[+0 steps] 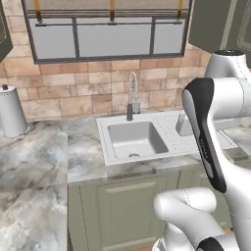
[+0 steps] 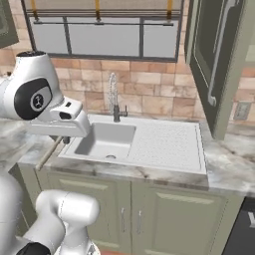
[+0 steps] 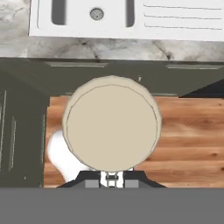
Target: Pick up the dish brush and soap dispenser from the sink, and place them back in the cabinet, and close the cabinet doors.
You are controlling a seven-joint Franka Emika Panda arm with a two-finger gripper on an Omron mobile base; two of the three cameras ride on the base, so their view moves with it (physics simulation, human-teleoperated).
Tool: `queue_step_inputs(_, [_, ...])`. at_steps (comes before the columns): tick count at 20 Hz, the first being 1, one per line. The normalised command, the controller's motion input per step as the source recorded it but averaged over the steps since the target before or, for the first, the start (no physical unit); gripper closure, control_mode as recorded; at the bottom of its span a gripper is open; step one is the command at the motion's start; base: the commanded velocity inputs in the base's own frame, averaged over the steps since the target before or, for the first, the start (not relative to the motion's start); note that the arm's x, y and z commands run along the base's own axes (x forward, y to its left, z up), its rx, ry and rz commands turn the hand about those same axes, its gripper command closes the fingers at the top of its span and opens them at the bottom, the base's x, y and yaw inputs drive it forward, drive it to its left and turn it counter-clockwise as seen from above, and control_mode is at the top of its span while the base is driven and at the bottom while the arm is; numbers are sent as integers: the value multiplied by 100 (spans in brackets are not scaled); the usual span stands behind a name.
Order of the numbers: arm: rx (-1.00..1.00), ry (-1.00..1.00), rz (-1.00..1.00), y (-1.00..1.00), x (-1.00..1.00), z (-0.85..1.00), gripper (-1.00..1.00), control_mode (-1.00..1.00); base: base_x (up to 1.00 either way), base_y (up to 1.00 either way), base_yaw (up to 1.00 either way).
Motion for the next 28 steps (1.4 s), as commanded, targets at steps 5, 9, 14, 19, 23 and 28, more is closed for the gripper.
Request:
queue_step_inputs(5, [0,0,0,0,0,0,100,100,-63,-11,0])
queue_step_inputs(9, [0,0,0,0,0,0,100,100,-62,-12,0])
queue_step_inputs(14, [0,0,0,0,0,0,100,100,-59,-19,0])
queue_step_inputs(19, [0,0,0,0,0,0,100,100,-53,-38,0])
queue_step_inputs(23, [0,0,0,0,0,0,100,100,-36,-44,-3])
queue_step_inputs(28, [0,0,0,0,0,0,100,100,-22,-52,-4])
